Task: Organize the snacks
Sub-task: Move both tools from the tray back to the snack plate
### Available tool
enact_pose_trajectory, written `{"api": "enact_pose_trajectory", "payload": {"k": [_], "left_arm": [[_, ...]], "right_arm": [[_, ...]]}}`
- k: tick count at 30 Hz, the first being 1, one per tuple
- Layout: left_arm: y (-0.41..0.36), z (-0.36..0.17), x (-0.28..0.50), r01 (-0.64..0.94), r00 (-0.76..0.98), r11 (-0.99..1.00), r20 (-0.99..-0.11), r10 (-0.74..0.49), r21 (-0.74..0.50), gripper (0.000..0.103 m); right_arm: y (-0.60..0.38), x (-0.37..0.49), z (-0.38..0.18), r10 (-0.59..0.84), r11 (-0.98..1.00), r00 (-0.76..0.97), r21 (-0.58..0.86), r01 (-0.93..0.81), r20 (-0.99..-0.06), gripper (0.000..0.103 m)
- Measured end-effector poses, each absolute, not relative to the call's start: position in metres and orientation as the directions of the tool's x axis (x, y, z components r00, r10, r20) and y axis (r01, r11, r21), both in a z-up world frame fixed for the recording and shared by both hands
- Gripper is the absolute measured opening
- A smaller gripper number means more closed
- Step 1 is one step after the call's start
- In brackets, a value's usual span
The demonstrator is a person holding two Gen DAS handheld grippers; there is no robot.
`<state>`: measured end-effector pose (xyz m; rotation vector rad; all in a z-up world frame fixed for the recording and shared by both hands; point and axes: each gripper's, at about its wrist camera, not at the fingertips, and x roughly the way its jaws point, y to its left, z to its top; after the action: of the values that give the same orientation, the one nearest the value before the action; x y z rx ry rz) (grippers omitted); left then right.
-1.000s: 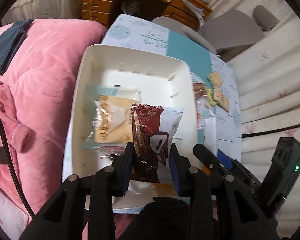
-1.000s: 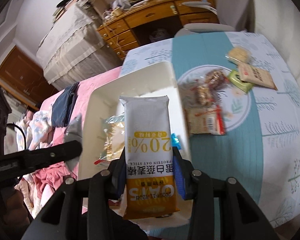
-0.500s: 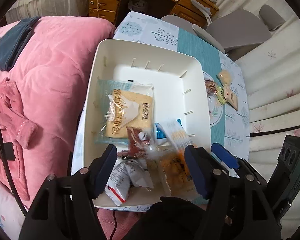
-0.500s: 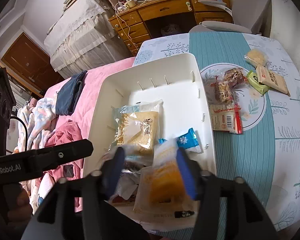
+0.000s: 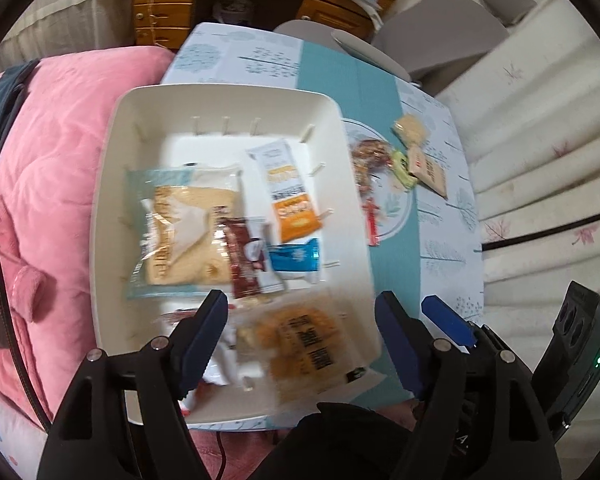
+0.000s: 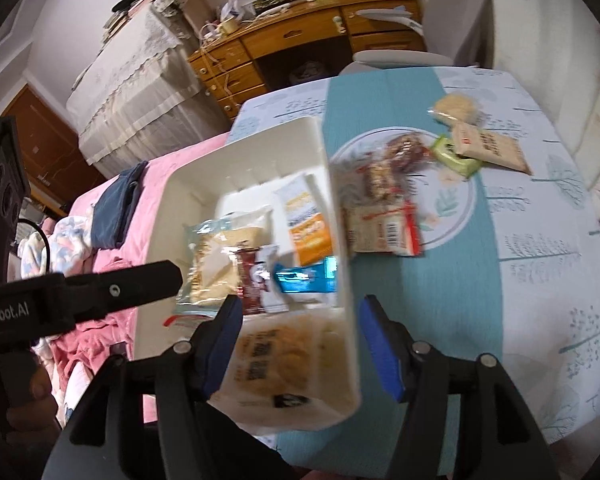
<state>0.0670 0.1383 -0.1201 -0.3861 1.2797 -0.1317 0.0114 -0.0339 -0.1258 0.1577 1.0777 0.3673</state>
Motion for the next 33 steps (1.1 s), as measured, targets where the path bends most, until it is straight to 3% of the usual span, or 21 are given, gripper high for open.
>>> {"api": "enact_pose_trajectory", "payload": {"k": [11, 15, 19, 33], "left_arm": [[0.079, -0.11, 0.111, -0.032, 0.263, 0.959, -0.928, -0.264, -0.282, 0.078], [0.059, -0.108, 0.135, -0.009, 0.247, 0.966, -0.936, -0.25, -0.26, 0.078], [0.042, -0.108, 0.158, 0.019, 0.234, 0.968, -0.94, -0.249, -0.251, 0.078], [-0.011, -0.133, 0.235, 0.066, 0.16, 0.992, -0.98, -0.12, -0.11, 0.078]], "right_arm": [[-0.095, 0.032, -0.118, 0.221, 0.969, 0.474, 0.138, -0.204, -0.853, 0.061], [-0.115, 0.046, -0.115, 0.175, 0.968, 0.485, 0.059, -0.246, -0.857, 0.075], [-0.135, 0.064, -0.113, 0.14, 0.95, 0.496, -0.026, -0.312, -0.857, 0.077], [-0.178, 0.143, -0.132, 0.132, 0.857, 0.478, -0.142, -0.495, -0.868, 0.079]]}}
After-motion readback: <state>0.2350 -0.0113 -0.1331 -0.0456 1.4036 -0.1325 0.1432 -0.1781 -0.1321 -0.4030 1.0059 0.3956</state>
